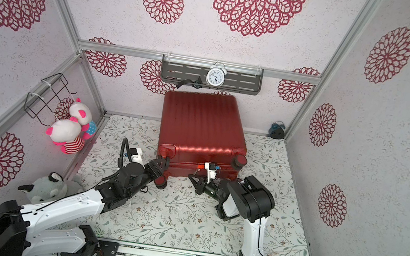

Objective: Open the suitcase zippers
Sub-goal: Unzip the zipper on the suitcase.

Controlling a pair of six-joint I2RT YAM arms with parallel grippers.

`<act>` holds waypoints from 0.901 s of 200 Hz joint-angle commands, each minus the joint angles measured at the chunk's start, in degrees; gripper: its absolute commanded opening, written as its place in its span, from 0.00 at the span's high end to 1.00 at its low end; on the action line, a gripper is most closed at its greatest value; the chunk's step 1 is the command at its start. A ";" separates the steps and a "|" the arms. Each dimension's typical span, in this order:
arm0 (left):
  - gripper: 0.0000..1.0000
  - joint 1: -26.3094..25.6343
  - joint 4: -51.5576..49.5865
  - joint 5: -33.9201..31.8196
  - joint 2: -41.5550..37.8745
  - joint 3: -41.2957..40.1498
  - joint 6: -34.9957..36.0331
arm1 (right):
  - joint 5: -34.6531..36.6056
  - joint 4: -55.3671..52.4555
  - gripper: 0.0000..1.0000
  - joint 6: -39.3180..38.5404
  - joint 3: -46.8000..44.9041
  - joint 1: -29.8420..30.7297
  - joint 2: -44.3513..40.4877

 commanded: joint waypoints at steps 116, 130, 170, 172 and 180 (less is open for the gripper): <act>0.70 -12.19 1.48 11.62 11.16 7.19 1.82 | -5.41 -0.39 1.00 -2.84 -3.37 12.27 -1.97; 0.70 -13.18 1.75 11.80 11.62 7.89 2.06 | -4.47 -1.03 1.00 -3.34 -4.19 12.94 -2.70; 0.57 -14.48 0.23 11.96 10.80 8.62 3.47 | -1.84 -1.33 1.00 -3.72 -6.49 14.19 -3.37; 0.55 -14.48 0.04 11.77 10.46 8.45 3.55 | -1.70 -1.24 1.00 -3.69 -6.62 14.19 -3.38; 0.44 -14.45 -0.80 10.87 9.03 7.60 4.03 | -0.97 -1.02 1.00 -3.64 -7.18 14.32 -3.55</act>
